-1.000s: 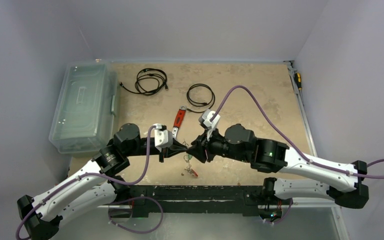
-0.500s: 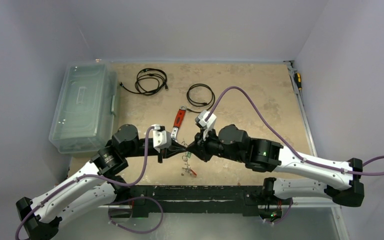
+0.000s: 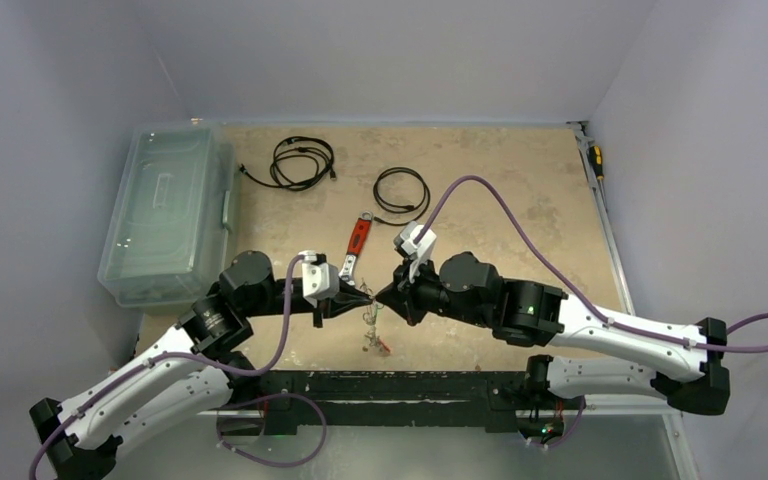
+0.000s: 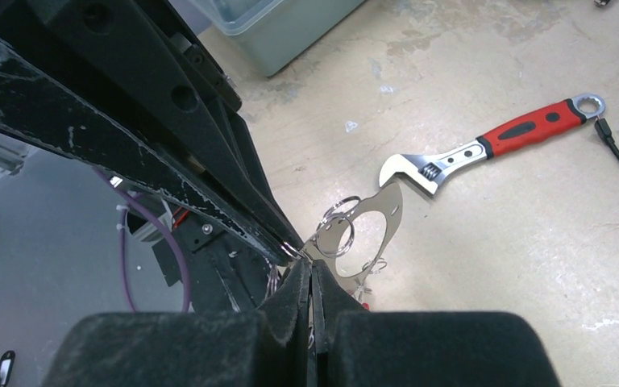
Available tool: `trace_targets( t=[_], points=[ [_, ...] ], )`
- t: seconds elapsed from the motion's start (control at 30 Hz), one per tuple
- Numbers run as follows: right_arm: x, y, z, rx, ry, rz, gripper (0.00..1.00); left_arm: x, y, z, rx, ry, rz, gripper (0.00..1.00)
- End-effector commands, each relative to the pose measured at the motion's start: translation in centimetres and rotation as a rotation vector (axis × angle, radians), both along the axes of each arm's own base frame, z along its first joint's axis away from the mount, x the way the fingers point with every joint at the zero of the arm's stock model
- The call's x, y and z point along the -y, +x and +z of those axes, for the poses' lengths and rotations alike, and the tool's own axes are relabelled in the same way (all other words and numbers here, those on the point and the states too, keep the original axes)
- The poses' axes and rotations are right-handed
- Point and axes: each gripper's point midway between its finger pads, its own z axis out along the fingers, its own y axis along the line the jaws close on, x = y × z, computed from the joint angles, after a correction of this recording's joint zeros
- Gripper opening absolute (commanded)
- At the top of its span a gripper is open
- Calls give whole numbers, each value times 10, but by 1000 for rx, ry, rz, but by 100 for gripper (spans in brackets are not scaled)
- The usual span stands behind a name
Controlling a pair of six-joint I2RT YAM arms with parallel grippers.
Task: Put the keys on the keyring
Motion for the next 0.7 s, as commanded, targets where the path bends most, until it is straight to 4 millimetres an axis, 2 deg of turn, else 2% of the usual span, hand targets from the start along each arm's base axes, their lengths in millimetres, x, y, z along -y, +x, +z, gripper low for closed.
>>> trace_targets(
  t=[0.0,0.27,0.5,0.53,0.57,0.63,0.67],
  points=[
    [1,-2,1,-3,20,-3,0,-1,2,42,112,-104,8,0],
    [1,-2,-1,3,26,-2,0,-2,2,45,119,-111,14,0],
    [6,-1,12,34,75,-6,1,-2,1,45,119,-111,11,0],
    [7,-1,13,41,83,-5,6,-2,1,45,119,-111,10,0],
    [7,-2,16,49,96,0,14,-2,1,45,120,-111,8,0],
    [7,-4,21,72,113,23,38,-2,0,45,120,-113,5,0],
    [7,-5,23,82,121,33,45,-2,0,45,120,-113,5,0]
  ],
)
